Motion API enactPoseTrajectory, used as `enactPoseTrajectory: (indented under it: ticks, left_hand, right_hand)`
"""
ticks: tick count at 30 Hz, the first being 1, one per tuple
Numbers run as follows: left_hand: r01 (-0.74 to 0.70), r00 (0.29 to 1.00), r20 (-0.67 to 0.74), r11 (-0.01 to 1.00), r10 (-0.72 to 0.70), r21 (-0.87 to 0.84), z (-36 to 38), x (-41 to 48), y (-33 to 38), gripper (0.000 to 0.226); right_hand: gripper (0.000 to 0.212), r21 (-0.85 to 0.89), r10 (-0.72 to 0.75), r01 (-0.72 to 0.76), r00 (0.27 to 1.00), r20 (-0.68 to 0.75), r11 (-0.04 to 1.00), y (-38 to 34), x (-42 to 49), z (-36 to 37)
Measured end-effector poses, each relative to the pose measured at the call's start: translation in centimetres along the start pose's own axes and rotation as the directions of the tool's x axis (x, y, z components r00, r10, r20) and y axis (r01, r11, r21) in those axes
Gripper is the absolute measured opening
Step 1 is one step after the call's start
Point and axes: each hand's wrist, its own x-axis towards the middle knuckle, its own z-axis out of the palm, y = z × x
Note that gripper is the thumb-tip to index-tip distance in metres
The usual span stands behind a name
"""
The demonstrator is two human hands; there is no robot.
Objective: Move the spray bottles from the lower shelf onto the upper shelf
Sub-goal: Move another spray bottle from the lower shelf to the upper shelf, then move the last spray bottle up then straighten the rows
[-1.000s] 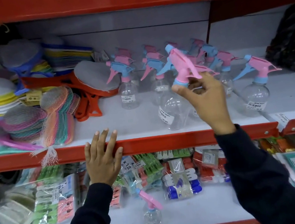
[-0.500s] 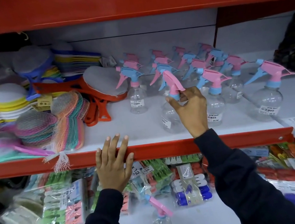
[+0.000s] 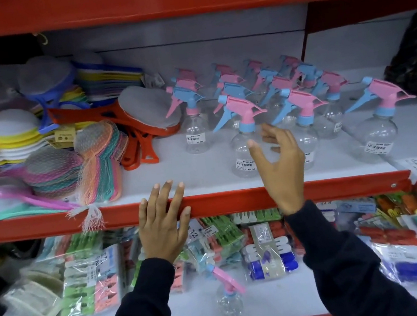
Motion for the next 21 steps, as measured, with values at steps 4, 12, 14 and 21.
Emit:
enactPoseTrajectory:
  ticks: [4,12,14,21]
  left_hand:
    - [0.026,1.000,0.012,1.000,-0.026,0.002,-0.6,-0.1,-1.4,0.047]
    - [0.022,0.999,0.037,0.999,-0.023,0.029,-1.6,-0.1,-5.2,0.046]
    - [0.019,0.999,0.035,1.000,-0.020,0.025,-1.6,-0.1,-5.2,0.046]
    - [0.018,0.999,0.041,1.000,-0.019,0.018,-1.4,0.0,-5.3,0.046]
  right_hand:
    - [0.019,0.005,-0.070,0.070,0.996,0.050,0.998,0.8,-8.1,-0.5]
    - [0.086,-0.373,0.415,-0.202,0.603,0.681,0.905,7.7,-20.2,1.2]
    - [0.087,-0.426,0.481,-0.230,0.507,0.715,0.875,9.1,-21.3,2.0]
    - [0.027,-0.336,0.440,-0.284,0.602,0.666,0.898,11.1,-21.9,3.0]
